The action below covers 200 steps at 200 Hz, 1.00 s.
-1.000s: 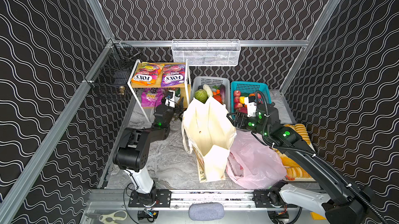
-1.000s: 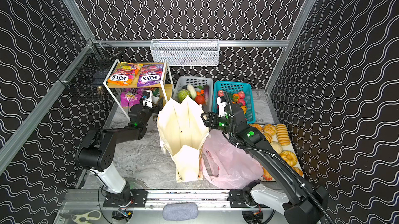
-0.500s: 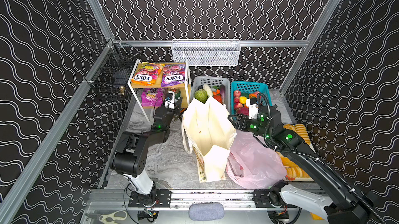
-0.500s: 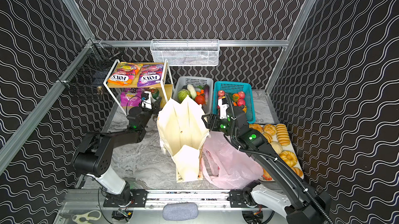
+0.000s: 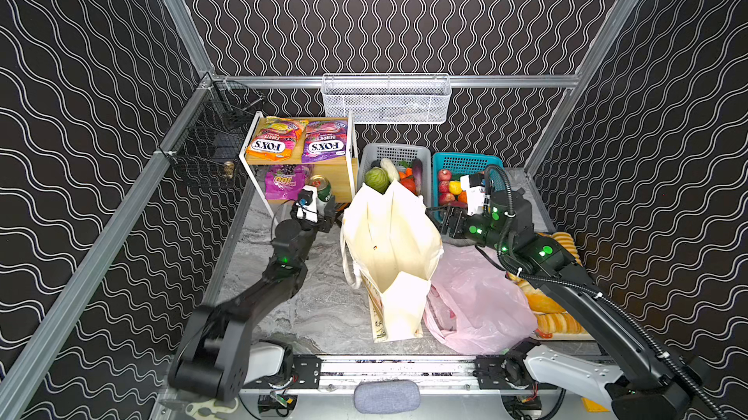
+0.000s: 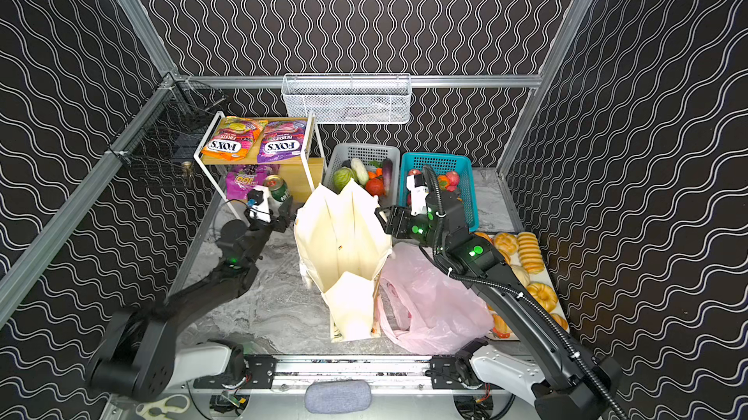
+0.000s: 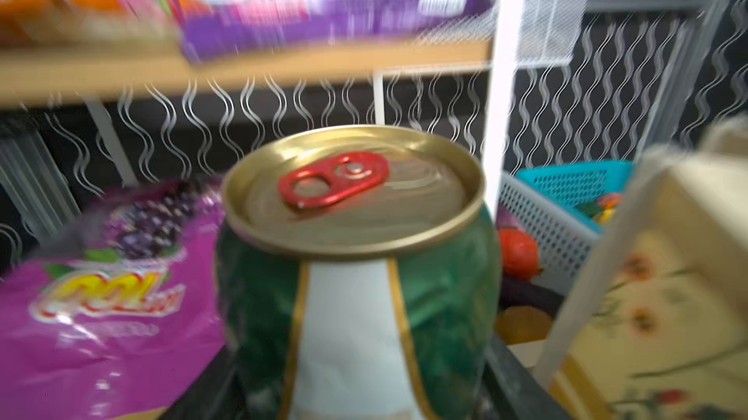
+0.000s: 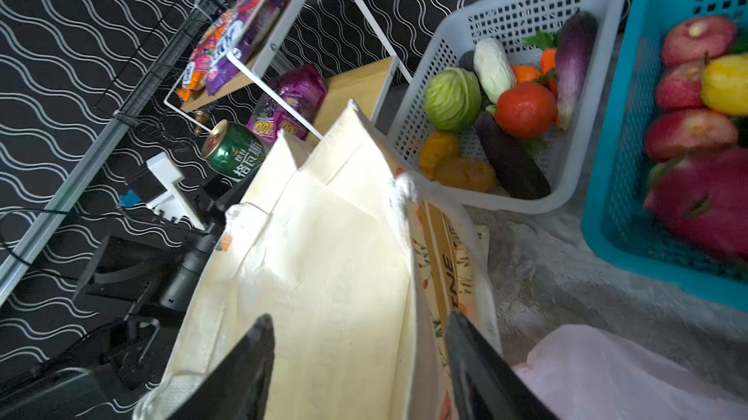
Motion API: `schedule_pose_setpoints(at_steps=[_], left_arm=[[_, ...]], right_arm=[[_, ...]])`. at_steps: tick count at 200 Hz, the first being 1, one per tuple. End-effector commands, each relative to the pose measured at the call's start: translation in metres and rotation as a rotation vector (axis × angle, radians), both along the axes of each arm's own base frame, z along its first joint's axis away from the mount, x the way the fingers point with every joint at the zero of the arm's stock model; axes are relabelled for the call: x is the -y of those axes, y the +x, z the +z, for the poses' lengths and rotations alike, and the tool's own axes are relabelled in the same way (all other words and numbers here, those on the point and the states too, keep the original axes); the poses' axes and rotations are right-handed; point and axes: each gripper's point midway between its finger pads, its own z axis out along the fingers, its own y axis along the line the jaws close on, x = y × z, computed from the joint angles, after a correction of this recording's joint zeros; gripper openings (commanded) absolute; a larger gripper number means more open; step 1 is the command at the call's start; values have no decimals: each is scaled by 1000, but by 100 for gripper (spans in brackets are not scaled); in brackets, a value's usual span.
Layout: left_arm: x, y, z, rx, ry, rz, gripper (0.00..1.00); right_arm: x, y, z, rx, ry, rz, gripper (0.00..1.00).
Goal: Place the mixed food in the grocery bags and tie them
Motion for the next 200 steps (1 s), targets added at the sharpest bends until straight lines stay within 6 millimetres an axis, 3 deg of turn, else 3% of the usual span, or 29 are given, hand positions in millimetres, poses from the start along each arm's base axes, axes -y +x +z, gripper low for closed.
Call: schedule_pose_setpoints(at_steps=[1, 46, 68, 98, 142, 164, 200], left_arm=[[-3, -25, 23, -36, -25, -17, 32], [12, -83, 59, -152, 73, -174, 30], [39, -107, 78, -182, 141, -369, 29], [71, -135, 101, -235, 219, -628, 28], [95, -154, 126, -224, 224, -840, 23], [101, -155, 127, -239, 255, -885, 23], [115, -152, 117, -297, 378, -907, 23]], right_arm=[[-7, -5, 22, 94, -19, 79, 68], [-27, -26, 60, 222, -23, 263, 66], [-50, -45, 70, 242, -124, 387, 66], [-73, -58, 70, 281, -291, 471, 68], [-99, -78, 87, 356, -278, 582, 77], [-109, -84, 98, 378, -235, 629, 84], [-119, -64, 94, 346, -290, 596, 88]])
